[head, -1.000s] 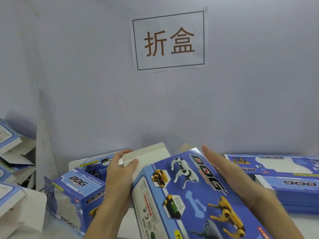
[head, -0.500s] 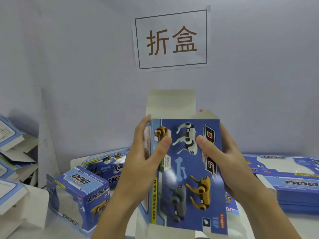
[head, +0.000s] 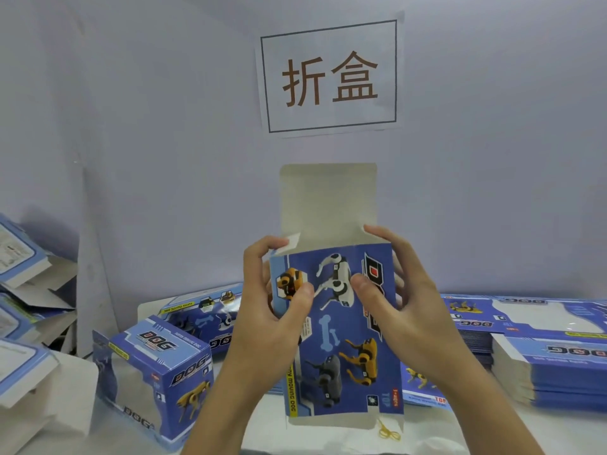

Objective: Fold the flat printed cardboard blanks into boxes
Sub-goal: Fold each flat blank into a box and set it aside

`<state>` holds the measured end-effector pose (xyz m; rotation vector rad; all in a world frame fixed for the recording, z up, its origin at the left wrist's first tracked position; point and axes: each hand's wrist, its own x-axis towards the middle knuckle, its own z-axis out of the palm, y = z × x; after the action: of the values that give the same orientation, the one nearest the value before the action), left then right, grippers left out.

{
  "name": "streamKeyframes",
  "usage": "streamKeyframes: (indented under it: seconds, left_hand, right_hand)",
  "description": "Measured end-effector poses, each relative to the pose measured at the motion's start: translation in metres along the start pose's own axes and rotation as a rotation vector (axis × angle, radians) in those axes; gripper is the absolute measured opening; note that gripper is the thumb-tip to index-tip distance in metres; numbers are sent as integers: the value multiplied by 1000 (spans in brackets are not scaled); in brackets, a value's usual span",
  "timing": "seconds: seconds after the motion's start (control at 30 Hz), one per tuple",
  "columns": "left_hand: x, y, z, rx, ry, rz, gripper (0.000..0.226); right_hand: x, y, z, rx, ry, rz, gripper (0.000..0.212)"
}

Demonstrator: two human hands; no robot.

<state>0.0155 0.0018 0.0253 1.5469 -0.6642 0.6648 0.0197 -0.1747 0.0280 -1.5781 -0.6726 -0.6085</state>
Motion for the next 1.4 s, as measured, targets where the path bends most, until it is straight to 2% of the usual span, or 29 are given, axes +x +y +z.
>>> streamKeyframes:
  seconds: [0.1, 0.17, 0.27, 0.33, 0.5, 0.53, 0.63, 0.67, 0.73, 0.87, 0.93, 1.03, 1.13, 1.27, 1.4]
  left_hand:
    - [0, -10, 3, -68, 52, -67, 30]
    - [-1, -14, 9, -116, 141, -126, 27]
    - [-1, -17, 18, -78, 308, -145, 20]
    - [-1, -19, 19, -59, 334, -150, 31]
    - [-2, -15, 21, -88, 324, -177, 35]
    - [-2, -16, 22, -107, 326, -183, 37]
    - [-3, -18, 21, -155, 288, -188, 61]
    - [-2, -19, 20, -144, 277, -187, 64]
    - [-2, -17, 18, -127, 271, -181, 57]
    - [-3, -16, 18, -155, 290, -160, 14]
    - [-6, -16, 17, -259, 290, -162, 20]
    - [1, -12, 14, -401, 291, -209, 29]
    - [1, -15, 14, -254, 243, -198, 24]
    - [-9, -20, 14, -196, 221, -135, 17]
    - [-7, -20, 12, -264, 197, -98, 20]
  right_hand:
    - [-1, 7, 1, 42, -76, 77, 40]
    - [-2, 9, 6, 54, -79, 128, 27]
    - [-3, 11, 19, 33, 19, 142, 30]
    - [-1, 12, 26, 27, 103, 121, 31]
    - [3, 10, 24, 144, 170, 242, 12]
    - [3, 11, 22, 176, 175, 260, 17]
    - [4, 15, 16, 188, 118, 274, 52]
    - [5, 15, 15, 164, 97, 268, 54]
    - [6, 16, 13, 182, 84, 281, 45]
    - [5, 16, 13, 273, 116, 281, 18]
    - [3, 18, 12, 322, 112, 261, 23]
    - [-1, 18, 10, 425, 90, 280, 41]
    - [-3, 14, 13, 358, 28, 239, 29]
    - [-3, 10, 18, 255, 28, 193, 21]
    - [-2, 8, 17, 280, 44, 178, 21]
